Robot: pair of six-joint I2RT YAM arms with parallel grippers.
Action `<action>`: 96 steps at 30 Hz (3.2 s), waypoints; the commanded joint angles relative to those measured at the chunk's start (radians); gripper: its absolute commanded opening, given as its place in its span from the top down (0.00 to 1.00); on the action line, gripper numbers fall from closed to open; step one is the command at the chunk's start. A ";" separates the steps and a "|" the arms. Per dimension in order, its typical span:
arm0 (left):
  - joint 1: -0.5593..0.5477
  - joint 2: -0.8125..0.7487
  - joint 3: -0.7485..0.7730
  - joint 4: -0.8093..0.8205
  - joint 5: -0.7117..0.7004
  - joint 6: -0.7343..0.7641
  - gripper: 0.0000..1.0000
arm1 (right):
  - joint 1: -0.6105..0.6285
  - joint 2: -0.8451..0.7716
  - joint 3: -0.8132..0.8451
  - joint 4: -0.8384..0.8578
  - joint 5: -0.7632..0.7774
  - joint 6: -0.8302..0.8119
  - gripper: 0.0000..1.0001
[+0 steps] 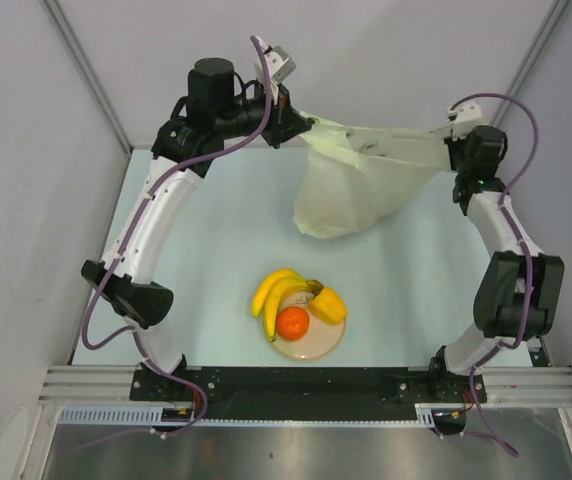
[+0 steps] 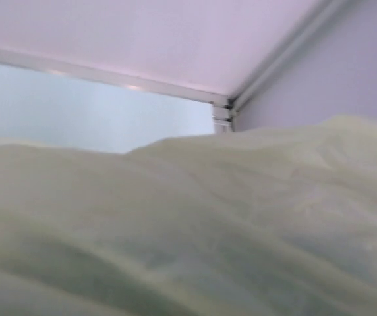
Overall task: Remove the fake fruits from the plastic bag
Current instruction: Adjust the plastic bag at the center of the board, then take out the fake fruit from the plastic bag.
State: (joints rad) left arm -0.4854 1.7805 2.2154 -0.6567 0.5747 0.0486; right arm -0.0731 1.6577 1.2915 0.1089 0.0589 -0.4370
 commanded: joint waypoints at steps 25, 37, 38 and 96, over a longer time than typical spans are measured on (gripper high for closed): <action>-0.027 -0.303 -0.752 -0.101 0.197 0.043 1.00 | 0.406 -0.396 -0.495 -0.145 -0.283 0.184 0.78; -0.018 -0.276 -0.819 -0.096 0.037 0.076 1.00 | 0.411 0.026 -0.193 0.167 -0.149 0.250 0.57; -0.018 -0.270 -0.824 -0.095 0.039 0.079 1.00 | 0.401 0.055 -0.170 0.161 -0.168 0.244 0.57; -0.009 -0.165 -0.668 -0.139 0.042 0.088 1.00 | 0.346 0.499 0.409 -0.675 -0.470 -0.413 0.16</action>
State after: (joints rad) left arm -0.5007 1.6161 1.5097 -0.7971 0.6193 0.1165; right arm 0.2989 2.0506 1.5223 -0.3088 -0.3580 -0.7765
